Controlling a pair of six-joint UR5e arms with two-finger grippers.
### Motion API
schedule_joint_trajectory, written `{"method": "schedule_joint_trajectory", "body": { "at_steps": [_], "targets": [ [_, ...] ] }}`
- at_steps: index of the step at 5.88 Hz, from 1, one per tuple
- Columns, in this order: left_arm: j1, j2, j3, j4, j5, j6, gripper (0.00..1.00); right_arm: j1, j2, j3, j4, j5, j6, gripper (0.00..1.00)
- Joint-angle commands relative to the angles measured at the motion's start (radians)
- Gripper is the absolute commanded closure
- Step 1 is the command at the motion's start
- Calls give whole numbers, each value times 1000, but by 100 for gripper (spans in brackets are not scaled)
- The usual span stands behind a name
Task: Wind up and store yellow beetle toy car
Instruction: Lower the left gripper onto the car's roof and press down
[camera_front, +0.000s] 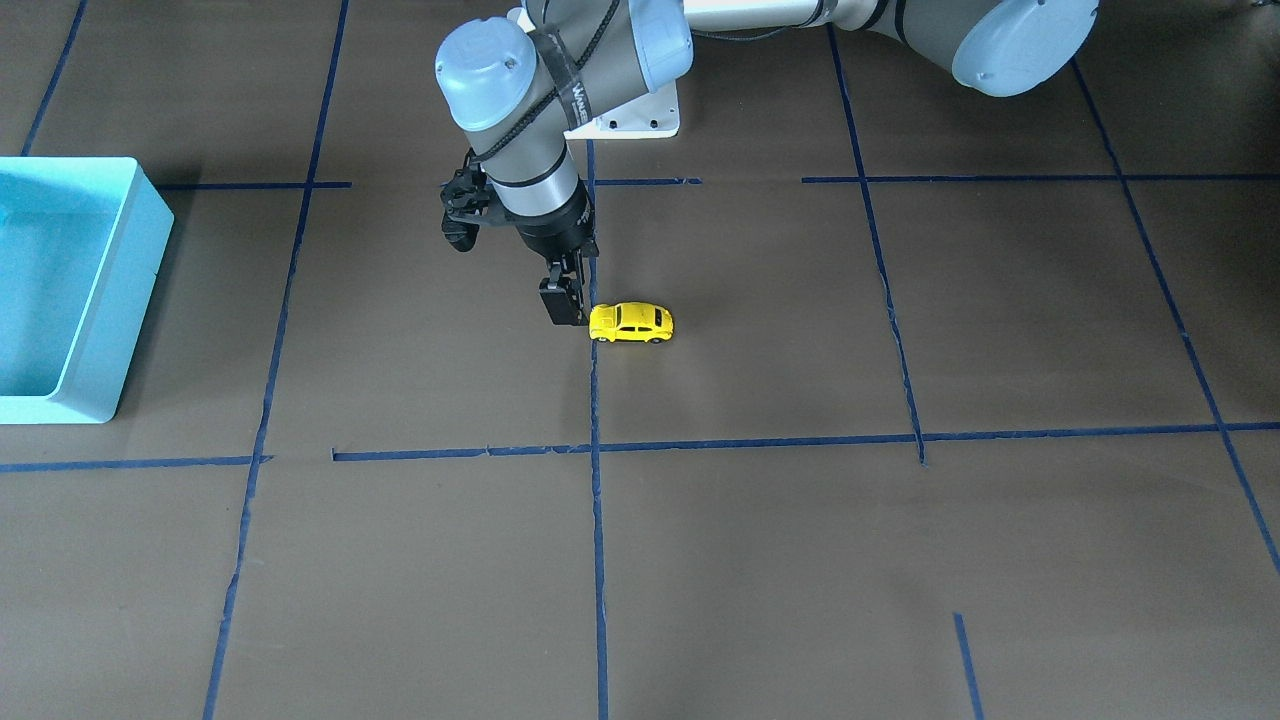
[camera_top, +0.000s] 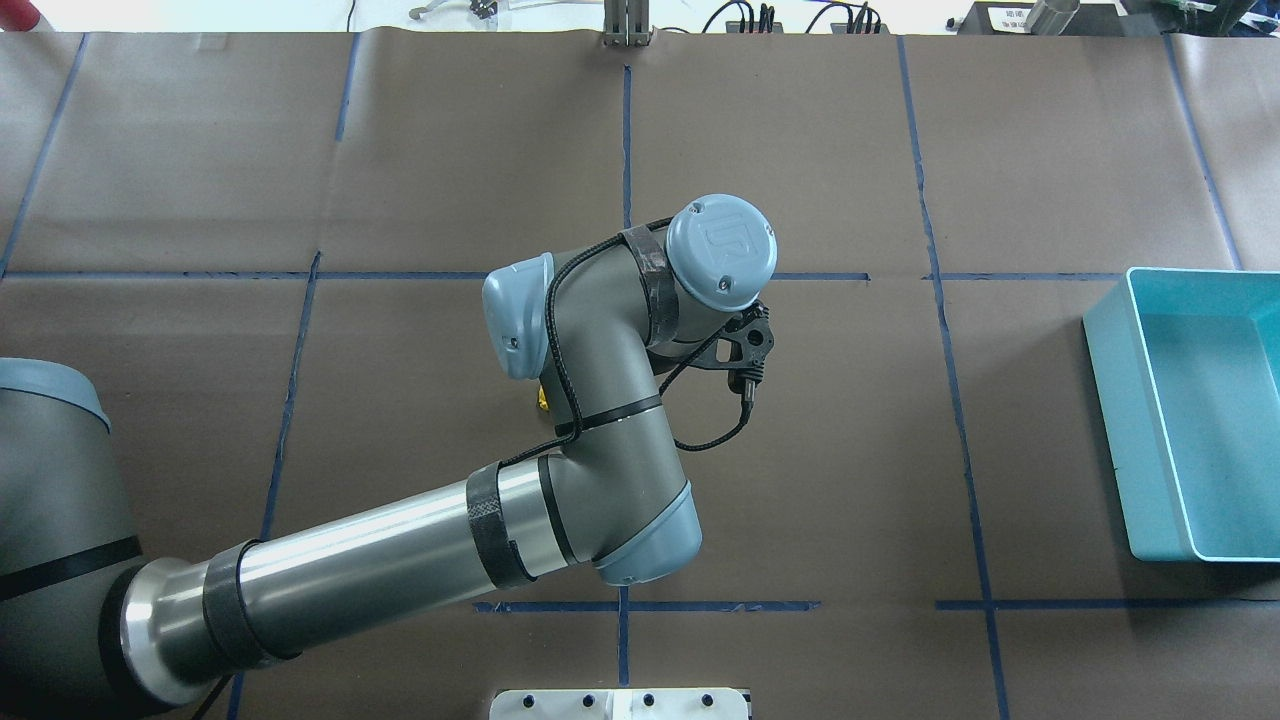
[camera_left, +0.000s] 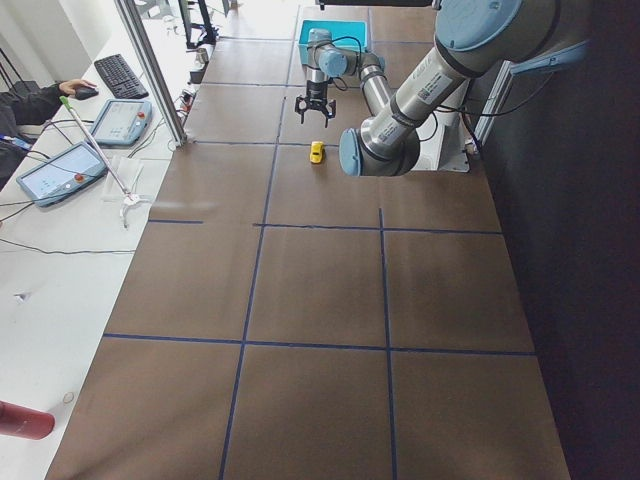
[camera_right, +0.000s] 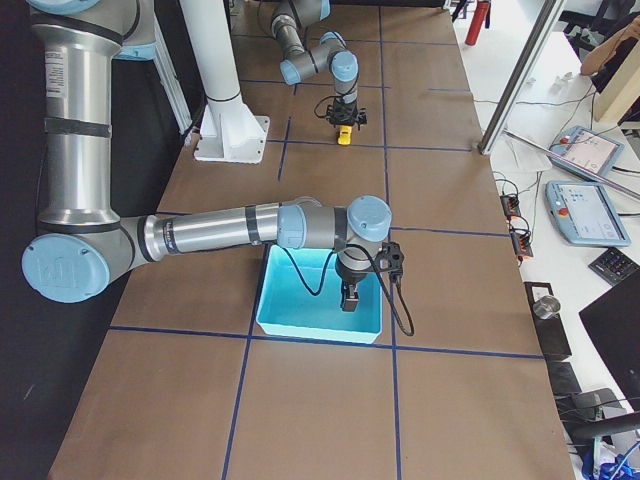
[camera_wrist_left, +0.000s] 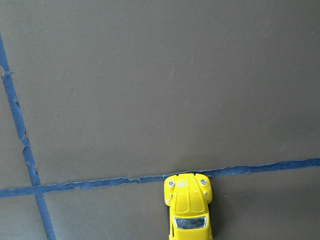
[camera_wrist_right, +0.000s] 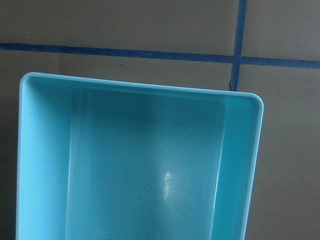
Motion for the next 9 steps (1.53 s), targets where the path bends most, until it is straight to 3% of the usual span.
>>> {"method": "schedule_joint_trajectory", "body": {
  "at_steps": [1,8,9],
  "targets": [
    [8,32,17,-42,-1,-40,0,1,1,0,0,-1,0,0],
    [19,43,93,-145,-3,-45,0,1,0,-3,0,-1,-2,0],
    [24,43,93,-146,-4,-47,8,1,0,-2,0,-1,0,0]
  ]
}}
